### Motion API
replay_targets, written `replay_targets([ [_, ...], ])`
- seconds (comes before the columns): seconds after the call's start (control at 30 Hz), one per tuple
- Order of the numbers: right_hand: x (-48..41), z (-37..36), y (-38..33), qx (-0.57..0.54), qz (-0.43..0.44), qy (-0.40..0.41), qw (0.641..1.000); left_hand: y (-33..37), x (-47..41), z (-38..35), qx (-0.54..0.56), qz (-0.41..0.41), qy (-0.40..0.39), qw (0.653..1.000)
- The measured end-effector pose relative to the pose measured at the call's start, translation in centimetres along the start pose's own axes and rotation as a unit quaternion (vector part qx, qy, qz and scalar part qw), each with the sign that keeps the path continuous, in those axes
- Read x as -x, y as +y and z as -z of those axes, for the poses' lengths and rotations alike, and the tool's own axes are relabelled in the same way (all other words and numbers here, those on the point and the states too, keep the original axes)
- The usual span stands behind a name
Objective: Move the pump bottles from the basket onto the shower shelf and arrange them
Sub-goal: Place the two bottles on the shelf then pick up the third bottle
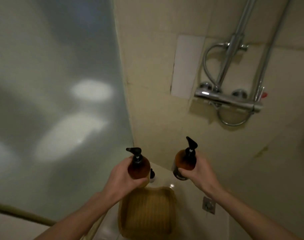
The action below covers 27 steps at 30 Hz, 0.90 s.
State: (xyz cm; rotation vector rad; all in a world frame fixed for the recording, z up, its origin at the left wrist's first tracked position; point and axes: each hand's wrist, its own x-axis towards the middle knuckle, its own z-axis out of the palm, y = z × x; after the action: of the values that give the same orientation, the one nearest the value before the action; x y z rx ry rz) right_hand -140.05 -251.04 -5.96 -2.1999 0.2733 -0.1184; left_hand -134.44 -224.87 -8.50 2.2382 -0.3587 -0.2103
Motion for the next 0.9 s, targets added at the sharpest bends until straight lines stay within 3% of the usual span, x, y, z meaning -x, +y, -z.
replay_targets([
  [0.33,3.1,8.7,-6.2,0.046,0.057,0.056,0.996,8.7,-0.8,4.5,-0.006,-0.061,-0.009,0.998],
  [0.67,5.8,12.9,-7.1,0.075,0.024,0.098,0.992,15.0,-3.0,4.2,0.002,-0.162,-0.033,0.986],
  [0.9,8.2,17.8,-9.1,0.066,0.006,0.186,0.98,22.6,-5.2,2.9,0.048,-0.242,-0.104,0.963],
])
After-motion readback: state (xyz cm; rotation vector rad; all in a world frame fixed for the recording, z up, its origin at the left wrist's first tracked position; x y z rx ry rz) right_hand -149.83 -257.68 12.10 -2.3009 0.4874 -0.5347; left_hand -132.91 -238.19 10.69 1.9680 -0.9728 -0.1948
